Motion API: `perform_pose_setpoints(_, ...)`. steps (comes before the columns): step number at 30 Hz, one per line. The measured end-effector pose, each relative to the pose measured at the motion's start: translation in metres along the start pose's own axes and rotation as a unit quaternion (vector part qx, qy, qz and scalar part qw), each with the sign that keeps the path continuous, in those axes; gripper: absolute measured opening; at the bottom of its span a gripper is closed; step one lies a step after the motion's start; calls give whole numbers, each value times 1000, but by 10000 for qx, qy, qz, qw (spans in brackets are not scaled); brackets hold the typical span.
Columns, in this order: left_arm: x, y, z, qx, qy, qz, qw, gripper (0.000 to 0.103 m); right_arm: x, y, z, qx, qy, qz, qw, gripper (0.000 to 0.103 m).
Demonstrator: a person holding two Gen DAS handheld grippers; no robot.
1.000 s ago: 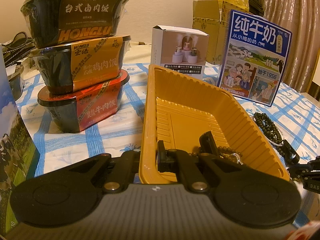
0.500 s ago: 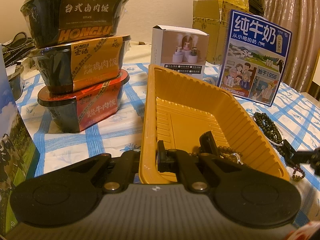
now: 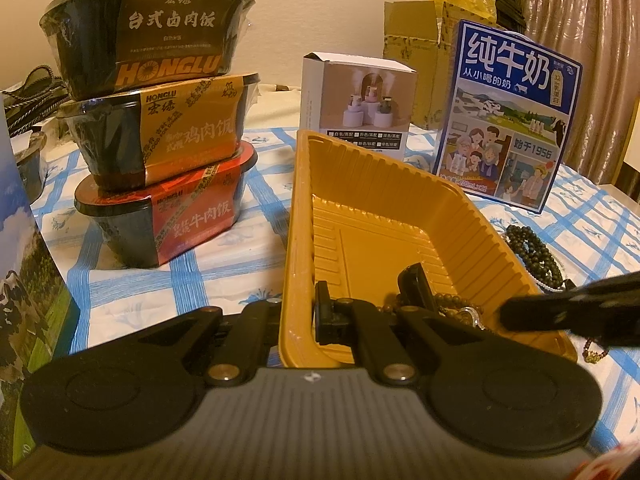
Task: Organize jewelry
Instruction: 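Carry the bead bracelet over the tray and lower it in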
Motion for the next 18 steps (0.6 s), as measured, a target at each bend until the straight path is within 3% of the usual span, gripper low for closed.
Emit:
perform_pose_setpoints(4, -1, 1, 0, -3, -9, 6, 10000, 4, -5, -4, -17, -149, 106, -93, 9998, 7)
perform_pose_setpoints(11, 0, 0, 1, 1, -10, 4, 10000, 4, -9, -6, -16, -23, 152, -138, 9998, 9)
perform_pose_setpoints(13, 0, 0, 1, -1, -7, 10, 10000, 4, -10, -6, -11, 31, 130, -145, 9998, 14)
perform_pose_setpoints(15, 0, -1, 0, -4, -2, 10, 10000, 4, -9, -6, -4, 108, 91, -199, 9997, 27)
perform_pose_setpoints(18, 0, -1, 1, -4, -1, 7, 10000, 4, -3, -7, 13, 311, 36, -367, 9988, 32)
Point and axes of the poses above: each gripper's, at about its wrist camera, not at the fingertips, and z roughly against the way its jaws point, x to its right, y to its top, the point moved 3 cm from there along -z, roughly the way its jaws point, and after that the axes turned 5 degrees about x, right-handed, at the moved point
